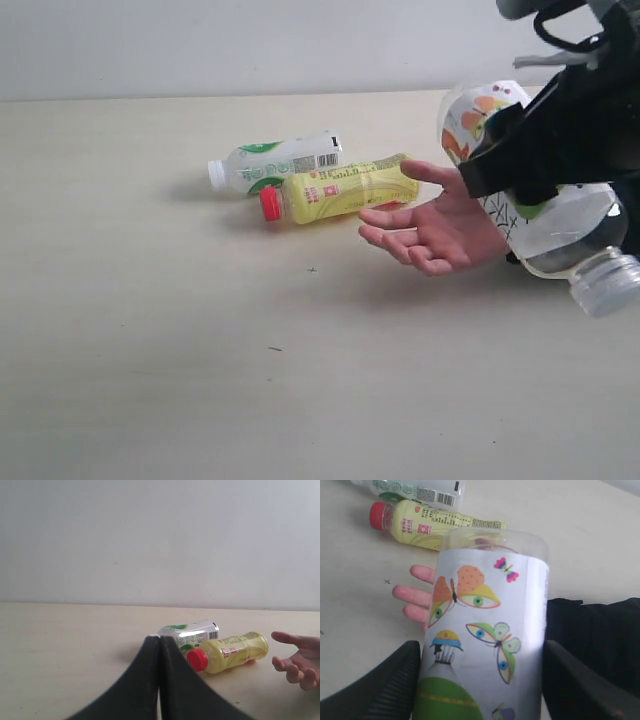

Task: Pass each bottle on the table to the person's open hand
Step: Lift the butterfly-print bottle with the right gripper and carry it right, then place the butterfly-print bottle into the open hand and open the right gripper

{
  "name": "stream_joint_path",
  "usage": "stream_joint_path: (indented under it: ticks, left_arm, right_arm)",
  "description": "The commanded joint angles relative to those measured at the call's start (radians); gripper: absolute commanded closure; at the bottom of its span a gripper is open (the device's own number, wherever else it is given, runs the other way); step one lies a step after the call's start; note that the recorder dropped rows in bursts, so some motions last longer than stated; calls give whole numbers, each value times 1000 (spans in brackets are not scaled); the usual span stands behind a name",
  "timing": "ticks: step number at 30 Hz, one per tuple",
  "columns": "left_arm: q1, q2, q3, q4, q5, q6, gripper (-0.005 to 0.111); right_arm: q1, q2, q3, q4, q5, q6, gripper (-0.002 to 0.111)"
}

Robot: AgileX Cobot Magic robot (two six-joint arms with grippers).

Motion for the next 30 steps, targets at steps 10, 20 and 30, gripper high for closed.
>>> stream_joint_path:
  ticks: [10,20,30]
  left_arm:
    - [2,-7,0,3,-1,-8,107]
    - [2,-7,0,3,-1,-8,107]
    - [2,-7,0,3,-1,-8,107]
  right_arm:
    - [-96,312,12,-15,-233,-24,108]
    - [-144,399,12,-19,-377,-6,108]
    - [-144,429,12,-14,-373,8,108]
